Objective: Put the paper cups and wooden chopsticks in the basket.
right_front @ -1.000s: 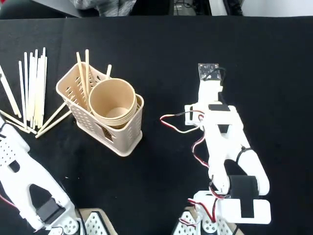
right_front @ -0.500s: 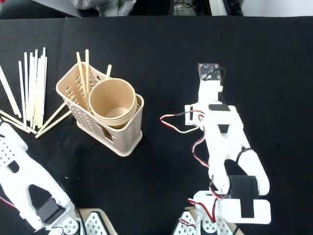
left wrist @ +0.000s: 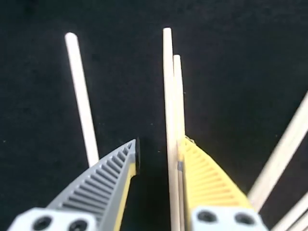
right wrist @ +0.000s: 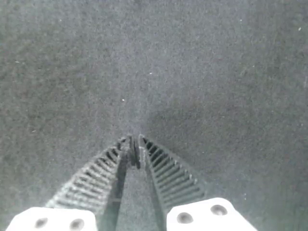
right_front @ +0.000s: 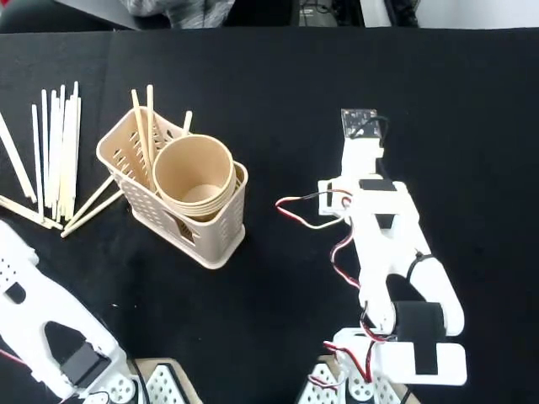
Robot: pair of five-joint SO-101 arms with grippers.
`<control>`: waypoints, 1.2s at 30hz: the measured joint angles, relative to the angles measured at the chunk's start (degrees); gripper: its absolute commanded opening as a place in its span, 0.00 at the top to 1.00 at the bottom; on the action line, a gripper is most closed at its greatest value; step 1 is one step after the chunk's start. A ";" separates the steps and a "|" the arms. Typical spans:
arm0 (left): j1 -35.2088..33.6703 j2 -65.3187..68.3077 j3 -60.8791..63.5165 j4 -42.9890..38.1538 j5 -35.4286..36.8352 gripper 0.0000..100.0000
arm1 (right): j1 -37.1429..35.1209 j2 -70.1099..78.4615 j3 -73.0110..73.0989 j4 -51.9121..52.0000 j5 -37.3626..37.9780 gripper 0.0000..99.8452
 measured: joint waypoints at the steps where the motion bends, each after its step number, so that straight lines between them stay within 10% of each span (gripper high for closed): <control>1: -0.18 0.00 0.00 -0.26 -0.18 0.85 | 0.00 0.00 0.00 0.00 0.00 0.99; 22: -0.26 6.68 -1.58 -6.77 1.58 0.97 | 0.00 0.00 0.00 0.00 0.00 0.99; 36: 1.67 -8.97 -10.20 18.20 -5.27 0.97 | 0.00 0.00 0.00 0.00 0.00 0.99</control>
